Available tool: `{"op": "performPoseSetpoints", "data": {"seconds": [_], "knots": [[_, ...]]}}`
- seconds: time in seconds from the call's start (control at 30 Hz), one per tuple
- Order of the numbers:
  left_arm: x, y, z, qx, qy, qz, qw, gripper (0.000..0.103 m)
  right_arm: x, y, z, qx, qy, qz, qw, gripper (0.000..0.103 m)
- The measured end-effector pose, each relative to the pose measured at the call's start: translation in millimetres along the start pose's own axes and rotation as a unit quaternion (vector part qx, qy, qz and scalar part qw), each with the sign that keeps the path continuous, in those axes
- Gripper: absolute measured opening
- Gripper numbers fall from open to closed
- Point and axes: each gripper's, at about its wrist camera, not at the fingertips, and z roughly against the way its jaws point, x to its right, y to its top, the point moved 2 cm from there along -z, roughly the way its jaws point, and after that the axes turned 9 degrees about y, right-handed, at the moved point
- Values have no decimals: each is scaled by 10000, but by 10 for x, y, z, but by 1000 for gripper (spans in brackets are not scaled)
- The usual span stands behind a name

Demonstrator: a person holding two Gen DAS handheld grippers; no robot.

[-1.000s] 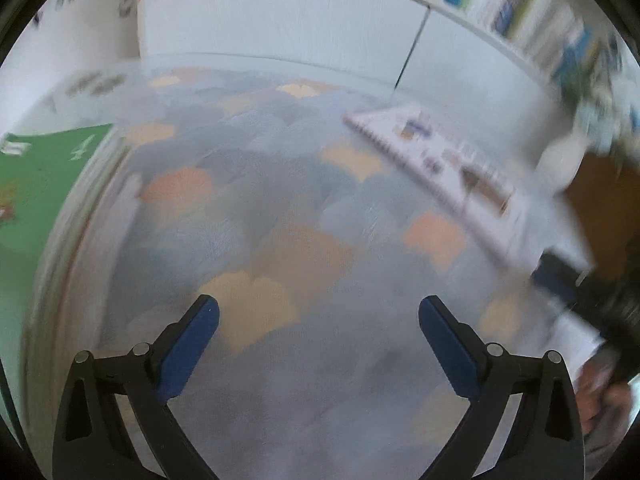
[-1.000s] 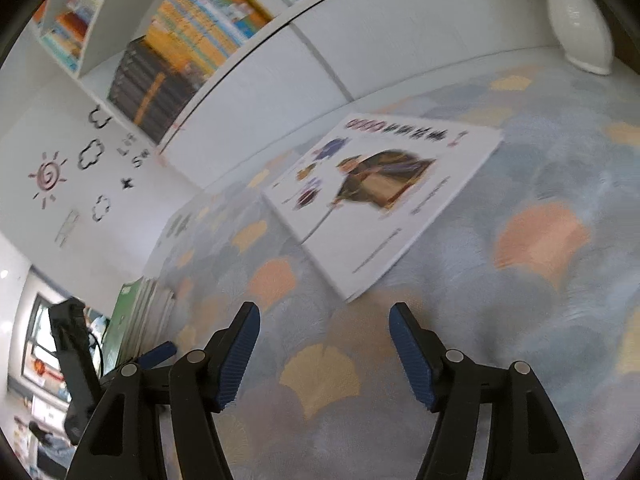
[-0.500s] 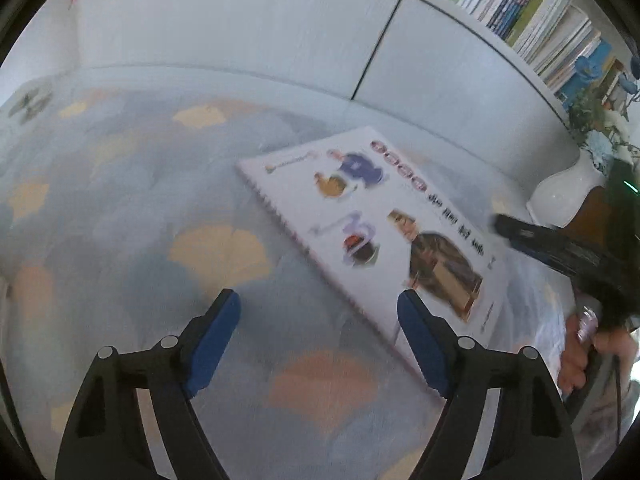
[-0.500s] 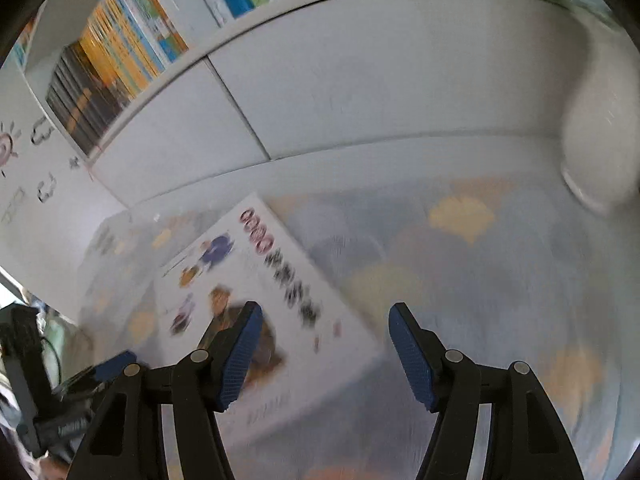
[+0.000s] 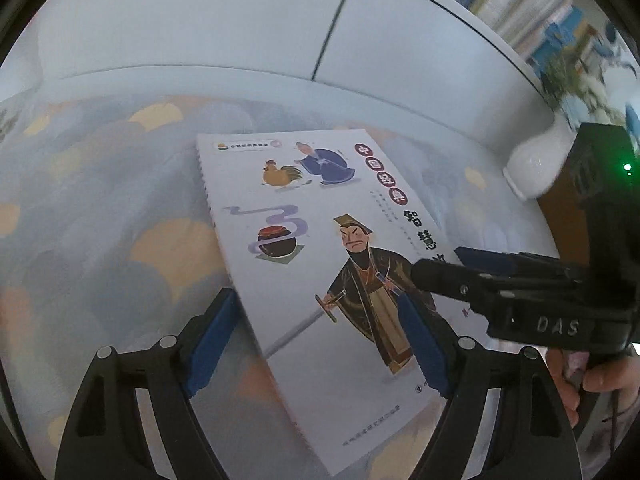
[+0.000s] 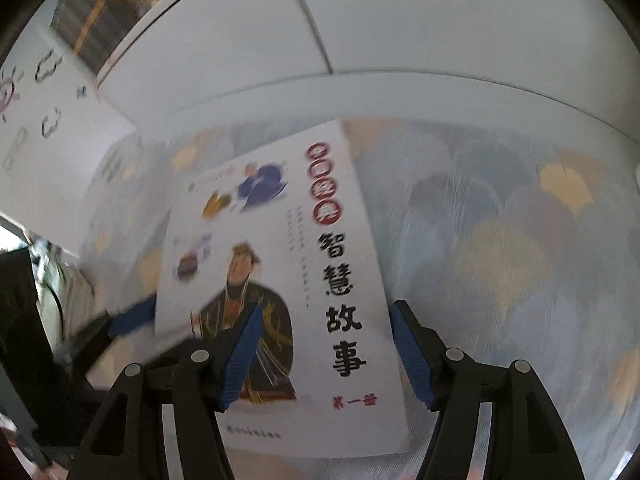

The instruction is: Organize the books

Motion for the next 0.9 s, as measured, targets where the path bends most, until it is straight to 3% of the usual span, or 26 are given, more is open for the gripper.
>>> {"op": "performPoseSetpoints", "data": {"seconds": [0.17,0.37,0.43,0.53,0.6,0.67,0.7,0.83,0.9], "knots": [[-89,-389,248,-219,33,-463,9987,79,-235,-375,115,-65,34,-58,10000,65],[-401,-1134,748,-375,-297,-719,9963,79,-613,-1171,232,-436,700,-301,9961,65],[-516,-1446,956,-506,-403,-914,9937,80,-754,-1483,293,-609,991,-394,9924,65],[-704,-1799,1194,-655,-821,-975,9897,81,-920,-2017,381,-970,1799,-539,9774,65],[-820,-1868,1255,-764,-928,-936,9883,79,-884,-2252,443,-977,2024,-639,9723,64],[-900,-1831,1241,-716,-814,-1066,9884,51,-778,-2343,515,-723,2179,-626,9713,59],[-925,-1806,1221,-680,-799,-1091,9885,48,-689,-2361,540,-647,2334,-703,9677,59],[-1081,-1644,1124,-843,-1323,-573,9860,48,-480,-2310,472,-489,3029,-1085,9456,57],[-1071,-1618,1101,-880,-1397,-515,9849,48,-462,-2261,448,-533,3004,-1009,9470,52]]}}
